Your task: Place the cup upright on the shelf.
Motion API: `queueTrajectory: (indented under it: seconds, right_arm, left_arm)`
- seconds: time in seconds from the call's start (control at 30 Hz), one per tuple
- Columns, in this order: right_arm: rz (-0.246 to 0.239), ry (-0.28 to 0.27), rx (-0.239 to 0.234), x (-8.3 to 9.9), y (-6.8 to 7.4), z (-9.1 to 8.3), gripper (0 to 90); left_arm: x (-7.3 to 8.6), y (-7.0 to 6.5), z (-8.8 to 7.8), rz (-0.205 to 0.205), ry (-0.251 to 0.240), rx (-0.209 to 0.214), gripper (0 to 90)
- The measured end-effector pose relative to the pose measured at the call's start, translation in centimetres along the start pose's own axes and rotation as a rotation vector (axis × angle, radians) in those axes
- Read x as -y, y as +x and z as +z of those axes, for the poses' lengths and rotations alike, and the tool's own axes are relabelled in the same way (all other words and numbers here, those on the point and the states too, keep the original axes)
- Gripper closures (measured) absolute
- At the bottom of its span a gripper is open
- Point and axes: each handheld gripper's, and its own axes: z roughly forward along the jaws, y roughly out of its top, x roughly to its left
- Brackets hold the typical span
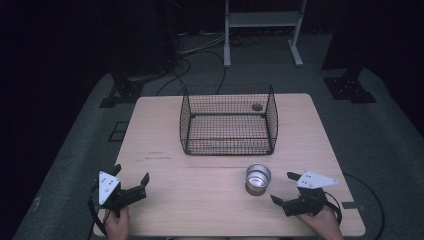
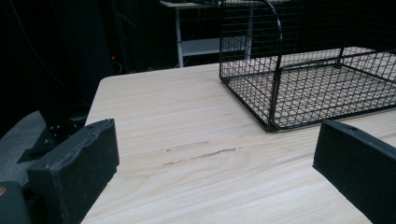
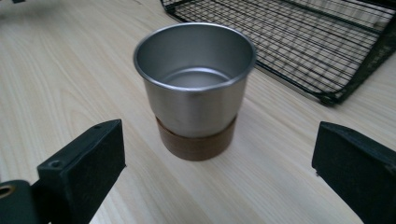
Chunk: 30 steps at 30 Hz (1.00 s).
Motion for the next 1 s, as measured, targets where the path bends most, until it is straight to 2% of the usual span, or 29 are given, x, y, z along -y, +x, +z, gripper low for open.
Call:
queueTrajectory:
  seconds: [0.1, 0.4, 0.87, 1.0]
  right_arm:
    - [-0.003, 0.001, -0.019, -0.4, 0.3, 0.5, 2.0]
    - [-0.009, 0.053, -0.049, -1.1, 0.9, 2.3, 0.6]
    - [-0.009, 0.105, -0.044, -2.1, 0.8, 4.7, 0.6]
    - [-0.004, 0.103, -0.04, -2.3, 0.7, 5.4, 0.6]
  left_arm:
    - [0.0, 0.1, 0.0, 0.0, 0.0, -0.004, 0.0]
    - [0.0, 0.0, -0.1, -0.003, 0.001, -0.002, 0.0]
    - [0.0, 0.0, -0.1, -0.004, -0.005, -0.004, 0.0]
    - [0.0, 0.0, -0.1, -0.001, -0.005, -0.004, 0.0]
